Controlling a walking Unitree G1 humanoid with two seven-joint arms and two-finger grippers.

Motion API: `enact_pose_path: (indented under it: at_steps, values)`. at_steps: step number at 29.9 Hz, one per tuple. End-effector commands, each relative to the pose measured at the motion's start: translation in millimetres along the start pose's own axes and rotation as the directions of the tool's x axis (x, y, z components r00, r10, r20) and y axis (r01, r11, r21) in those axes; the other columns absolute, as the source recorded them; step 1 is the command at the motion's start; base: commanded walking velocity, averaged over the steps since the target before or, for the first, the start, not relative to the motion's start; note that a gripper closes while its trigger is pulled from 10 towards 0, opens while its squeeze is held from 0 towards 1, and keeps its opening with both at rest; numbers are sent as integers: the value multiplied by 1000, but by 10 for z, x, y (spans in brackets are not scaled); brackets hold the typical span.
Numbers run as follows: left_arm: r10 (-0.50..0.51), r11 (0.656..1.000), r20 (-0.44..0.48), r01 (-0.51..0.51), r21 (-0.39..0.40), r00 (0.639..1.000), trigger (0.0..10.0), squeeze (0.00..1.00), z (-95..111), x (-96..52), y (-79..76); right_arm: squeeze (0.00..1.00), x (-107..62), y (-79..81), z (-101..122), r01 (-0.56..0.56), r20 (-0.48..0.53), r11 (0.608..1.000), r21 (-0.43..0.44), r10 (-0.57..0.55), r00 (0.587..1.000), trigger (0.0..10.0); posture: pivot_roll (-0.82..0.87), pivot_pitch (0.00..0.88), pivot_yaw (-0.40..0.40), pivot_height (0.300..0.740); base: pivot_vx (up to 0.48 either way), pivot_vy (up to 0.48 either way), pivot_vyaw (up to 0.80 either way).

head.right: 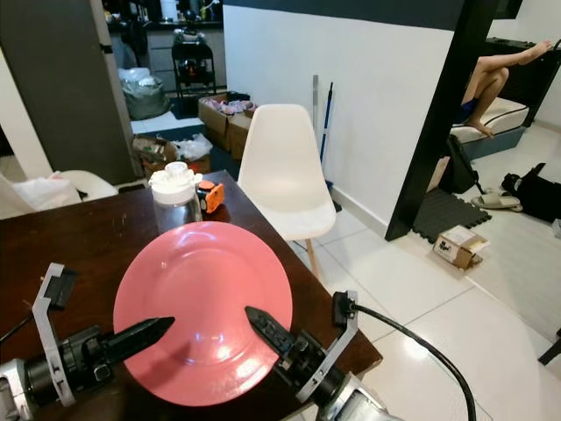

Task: Setting the table

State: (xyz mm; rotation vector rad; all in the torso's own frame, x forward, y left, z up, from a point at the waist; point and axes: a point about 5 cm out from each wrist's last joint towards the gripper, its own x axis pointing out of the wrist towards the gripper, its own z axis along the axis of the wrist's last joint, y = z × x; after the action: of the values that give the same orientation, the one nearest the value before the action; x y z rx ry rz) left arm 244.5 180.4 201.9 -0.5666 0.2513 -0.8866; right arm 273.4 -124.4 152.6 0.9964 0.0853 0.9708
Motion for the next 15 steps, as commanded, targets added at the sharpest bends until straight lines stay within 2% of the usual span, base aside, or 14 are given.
enact_pose_path:
  at_steps: [1, 2, 3, 4, 6, 7, 8, 10, 12, 15]
  values:
    - [119, 992, 2, -119, 32, 993, 10000, 667, 61, -186, 172, 0, -36, -29, -7, 25, 3, 1000, 5, -25, 1000, 0, 56, 100, 89, 740, 0, 0, 0]
    - [184, 981, 4, -184, 61, 983, 10000, 0, 101, -270, 263, 0, -43, -26, 3, 29, 10, 1000, 1, -29, 1000, 0, 57, 101, 90, 740, 0, 0, 0]
    - [267, 958, 14, -267, 102, 964, 10000, 0, 142, -355, 375, 0, -51, -17, 24, 34, 25, 999, -8, -34, 999, 0, 57, 102, 90, 740, 0, 0, 0]
    - [267, 958, 14, -267, 102, 964, 10000, 0, 142, -355, 375, 0, -51, -17, 24, 34, 25, 999, -8, -34, 999, 0, 57, 102, 90, 740, 0, 0, 0]
    - [372, 916, 42, -374, 146, 927, 10000, 0, 202, -463, 521, 0, -64, 2, 58, 40, 49, 999, -24, -38, 998, 0, 57, 104, 91, 740, 0, 0, 0]
    - [372, 916, 42, -374, 146, 927, 10000, 0, 202, -463, 521, 0, -64, 2, 58, 40, 49, 999, -24, -38, 998, 0, 57, 104, 91, 740, 0, 0, 0]
    - [403, 900, 56, -407, 155, 913, 10000, 0, 224, -495, 565, 0, -69, 10, 70, 41, 58, 999, -31, -40, 998, 0, 56, 105, 91, 740, 0, 0, 0]
    - [403, 900, 56, -407, 155, 913, 10000, 0, 224, -495, 565, 0, -69, 10, 70, 41, 58, 999, -31, -40, 998, 0, 56, 105, 91, 740, 0, 0, 0]
    - [450, 873, 101, -461, 156, 887, 10000, 0, 292, -549, 622, 0, -109, 30, 99, 55, 90, 998, -41, -51, 995, 0, 54, 109, 91, 740, 0, 0, 0]
    - [464, 861, 131, -481, 165, 876, 10000, 0, 339, -568, 619, 0, -160, 36, 115, 77, 111, 996, -53, -71, 991, 0, 54, 109, 92, 740, 0, 0, 0]
